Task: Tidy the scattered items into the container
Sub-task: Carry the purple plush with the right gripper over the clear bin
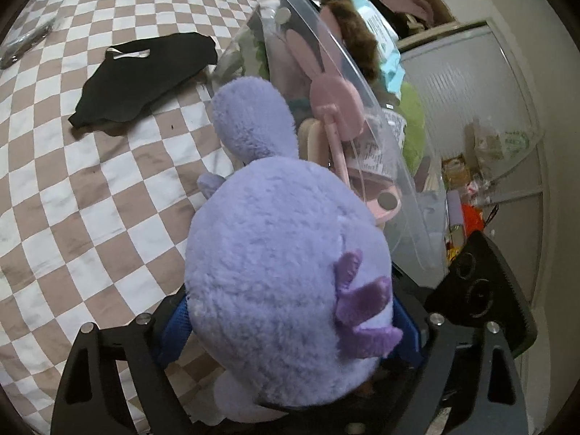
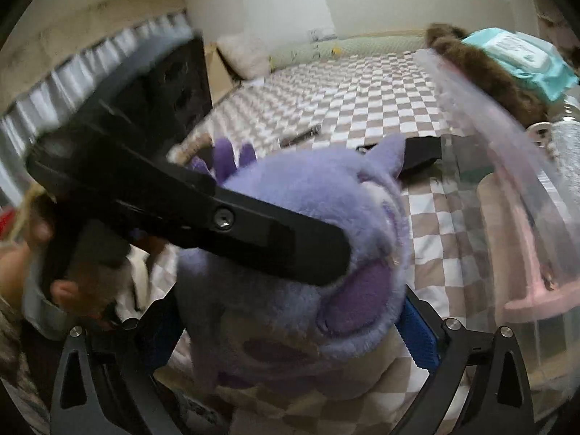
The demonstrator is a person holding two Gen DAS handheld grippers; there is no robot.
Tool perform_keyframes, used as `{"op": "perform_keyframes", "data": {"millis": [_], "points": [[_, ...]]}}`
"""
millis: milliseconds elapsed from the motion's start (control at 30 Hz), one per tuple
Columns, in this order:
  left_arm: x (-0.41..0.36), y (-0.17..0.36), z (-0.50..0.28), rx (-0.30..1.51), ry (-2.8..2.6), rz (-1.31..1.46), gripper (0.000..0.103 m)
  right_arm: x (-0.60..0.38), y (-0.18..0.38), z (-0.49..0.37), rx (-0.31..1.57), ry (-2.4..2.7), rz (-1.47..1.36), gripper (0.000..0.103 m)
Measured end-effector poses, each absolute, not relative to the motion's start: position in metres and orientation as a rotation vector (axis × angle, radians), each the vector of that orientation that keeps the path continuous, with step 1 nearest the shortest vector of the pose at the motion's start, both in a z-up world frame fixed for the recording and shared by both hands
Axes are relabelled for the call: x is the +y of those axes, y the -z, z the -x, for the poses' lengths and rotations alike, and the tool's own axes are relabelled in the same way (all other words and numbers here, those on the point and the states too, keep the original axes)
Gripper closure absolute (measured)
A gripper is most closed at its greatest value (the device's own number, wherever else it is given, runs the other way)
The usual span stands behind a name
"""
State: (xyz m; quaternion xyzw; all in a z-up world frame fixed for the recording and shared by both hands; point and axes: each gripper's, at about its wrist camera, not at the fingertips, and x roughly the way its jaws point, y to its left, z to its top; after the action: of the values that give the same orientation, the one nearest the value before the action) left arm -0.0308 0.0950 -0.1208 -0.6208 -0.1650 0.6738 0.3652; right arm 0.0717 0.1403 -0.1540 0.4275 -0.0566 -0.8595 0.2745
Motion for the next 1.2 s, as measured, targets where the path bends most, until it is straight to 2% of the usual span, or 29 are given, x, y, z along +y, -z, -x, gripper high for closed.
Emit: {"op": "perform_keyframes", "data": {"millis": [200, 500, 567, 667, 800, 967, 1200], "points": [[0.092, 0.08, 0.02, -0.332, -1.827, 1.506, 0.013, 0.13, 0.137, -0.078, -0.107, 2.338, -1.104, 0.014], [0.122, -0.038, 0.0, -0.226, -1.964, 1.297, 0.013, 0.156, 0.036, -0.097, -0.034, 2.436, -0.86, 0.015], [0.138, -0.064, -0.001, -0.195, -1.976, 1.243, 0.013, 0.17, 0.01, -0.103, -0.006, 2.479, -0.811, 0.015], [0.169, -0.103, -0.009, -0.115, -1.977, 1.132, 0.013, 0.201, -0.025, -0.108, -0.06, 2.522, -0.766, 0.015], [0.209, -0.142, -0.014, -0.097, -1.919, 1.022, 0.013, 0.236, -0.067, -0.128, -0.015, 2.676, -0.666, 0.014], [0.268, -0.15, -0.005, -0.047, -1.838, 1.005, 0.013, 0.288, -0.088, -0.138, -0.147, 2.811, -0.668, 0.014], [0.32, -0.102, 0.033, -0.113, -1.703, 1.126, 0.013, 0.341, -0.054, -0.117, -0.388, 2.896, -0.847, 0.014]]}}
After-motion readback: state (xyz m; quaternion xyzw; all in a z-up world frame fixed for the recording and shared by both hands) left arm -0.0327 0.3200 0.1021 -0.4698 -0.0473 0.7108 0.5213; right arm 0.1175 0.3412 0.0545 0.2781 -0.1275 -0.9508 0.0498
